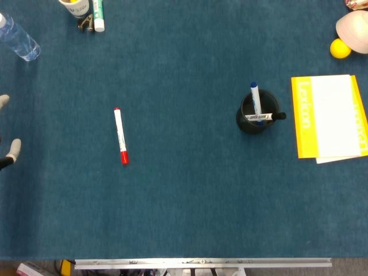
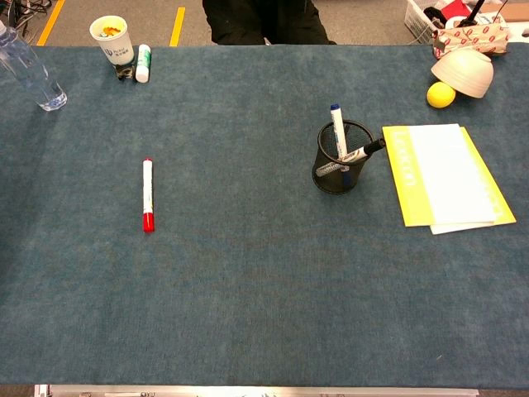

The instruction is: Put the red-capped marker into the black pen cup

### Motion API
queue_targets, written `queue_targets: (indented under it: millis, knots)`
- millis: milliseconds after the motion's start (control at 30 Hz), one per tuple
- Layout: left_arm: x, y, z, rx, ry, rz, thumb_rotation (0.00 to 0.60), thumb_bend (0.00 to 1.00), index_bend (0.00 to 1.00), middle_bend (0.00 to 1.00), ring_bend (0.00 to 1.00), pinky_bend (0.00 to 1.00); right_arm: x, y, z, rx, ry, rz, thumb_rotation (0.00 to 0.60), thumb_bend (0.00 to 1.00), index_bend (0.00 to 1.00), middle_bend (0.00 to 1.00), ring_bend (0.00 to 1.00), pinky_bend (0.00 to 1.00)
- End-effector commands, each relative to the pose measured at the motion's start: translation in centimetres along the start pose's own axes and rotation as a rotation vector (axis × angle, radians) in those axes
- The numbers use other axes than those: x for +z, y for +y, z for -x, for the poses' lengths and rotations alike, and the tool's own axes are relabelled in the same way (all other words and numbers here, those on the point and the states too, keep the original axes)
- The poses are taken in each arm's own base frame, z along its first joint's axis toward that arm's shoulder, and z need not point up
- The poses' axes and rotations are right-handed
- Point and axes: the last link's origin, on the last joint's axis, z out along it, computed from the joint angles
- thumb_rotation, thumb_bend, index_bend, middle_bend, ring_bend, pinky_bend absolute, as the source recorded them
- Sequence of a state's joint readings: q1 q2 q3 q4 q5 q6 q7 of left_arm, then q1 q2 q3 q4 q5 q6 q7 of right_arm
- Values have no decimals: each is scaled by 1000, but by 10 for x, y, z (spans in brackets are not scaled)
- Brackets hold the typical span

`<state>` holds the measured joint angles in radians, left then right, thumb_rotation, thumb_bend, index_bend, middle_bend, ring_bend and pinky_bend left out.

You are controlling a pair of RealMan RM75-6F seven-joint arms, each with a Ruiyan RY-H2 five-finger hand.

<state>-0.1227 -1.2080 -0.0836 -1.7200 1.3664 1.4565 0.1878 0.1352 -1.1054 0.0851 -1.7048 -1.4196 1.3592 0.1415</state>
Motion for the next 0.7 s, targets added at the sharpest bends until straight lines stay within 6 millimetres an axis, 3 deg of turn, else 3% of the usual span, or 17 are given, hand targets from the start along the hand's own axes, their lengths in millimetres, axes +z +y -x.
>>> queue_targets:
  millis: [33,433,700]
  knots:
    - [0,0,2,-3,-5,1,600,291,156,66,43,0,-1,-2,3,37,-22,-6,600,124,320,287,88,61]
    - [0,0,0,-10,-6,4,600,291,156,67,43,0,5,-3,14,263,-84,-5,600,123,320,287,87,61]
    - [-3,-3,-3,-15,-2,-3,600,291,156,66,43,0,24,-7,42,431,-178,7,600,107,320,287,88,62]
